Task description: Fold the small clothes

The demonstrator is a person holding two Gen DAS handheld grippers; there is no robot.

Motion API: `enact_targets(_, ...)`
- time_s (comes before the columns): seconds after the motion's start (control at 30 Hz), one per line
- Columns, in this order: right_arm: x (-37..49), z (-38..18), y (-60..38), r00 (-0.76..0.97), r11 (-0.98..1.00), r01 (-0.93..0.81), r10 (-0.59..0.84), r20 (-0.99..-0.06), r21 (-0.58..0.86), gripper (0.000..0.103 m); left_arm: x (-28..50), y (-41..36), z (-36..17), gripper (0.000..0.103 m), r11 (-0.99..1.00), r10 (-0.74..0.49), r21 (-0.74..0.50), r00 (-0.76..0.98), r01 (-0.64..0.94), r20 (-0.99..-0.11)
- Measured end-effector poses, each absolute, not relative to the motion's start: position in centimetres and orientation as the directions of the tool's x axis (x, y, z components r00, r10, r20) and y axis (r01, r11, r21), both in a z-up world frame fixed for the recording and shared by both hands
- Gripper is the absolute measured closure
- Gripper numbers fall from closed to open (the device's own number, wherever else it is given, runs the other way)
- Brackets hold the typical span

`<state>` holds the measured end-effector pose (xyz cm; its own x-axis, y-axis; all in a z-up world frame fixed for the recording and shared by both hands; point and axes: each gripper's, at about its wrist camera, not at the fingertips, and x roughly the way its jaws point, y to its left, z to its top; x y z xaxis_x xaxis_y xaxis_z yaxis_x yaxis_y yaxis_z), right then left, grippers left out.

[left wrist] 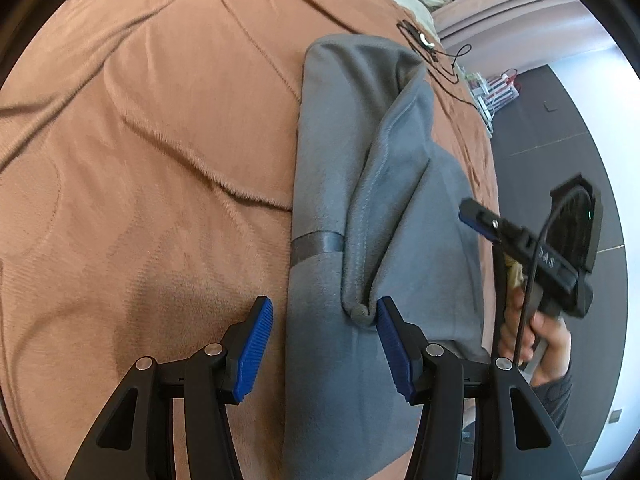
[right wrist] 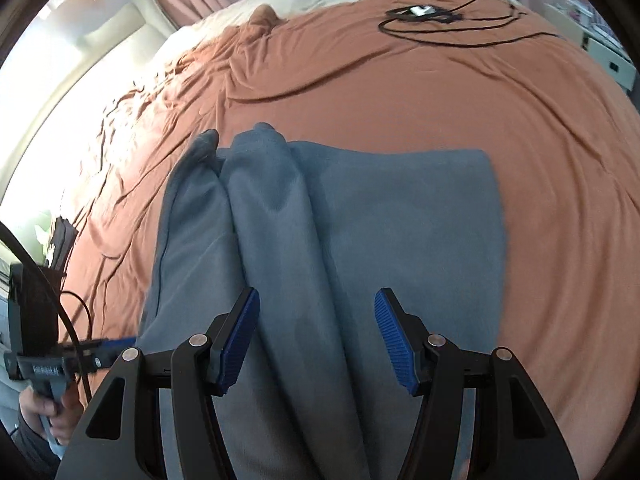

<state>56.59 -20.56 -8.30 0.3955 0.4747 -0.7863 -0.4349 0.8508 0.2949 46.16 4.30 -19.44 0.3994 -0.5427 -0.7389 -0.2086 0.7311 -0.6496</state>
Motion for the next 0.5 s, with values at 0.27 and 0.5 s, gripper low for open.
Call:
enact_targets(0.27, 59.8, -9.8, -18.4, 0.337, 0.826, -0.461, 0.501, -0.797, 0.324, 0.084, 46.0, 4.2, -19.9, 0.047, 0.730, -0.543, -0.654, 0.414, -0.199, -0.731)
enact_targets(0.5, 58.8, -7.8, -19.4, 0.397, 0.821, -0.471, 0.523, -0.754, 0.321, 0.103, 45.6, 4.4, -19.9, 0.048, 0.731, -0.543, -0.654, 0.414, -0.197, -0.731)
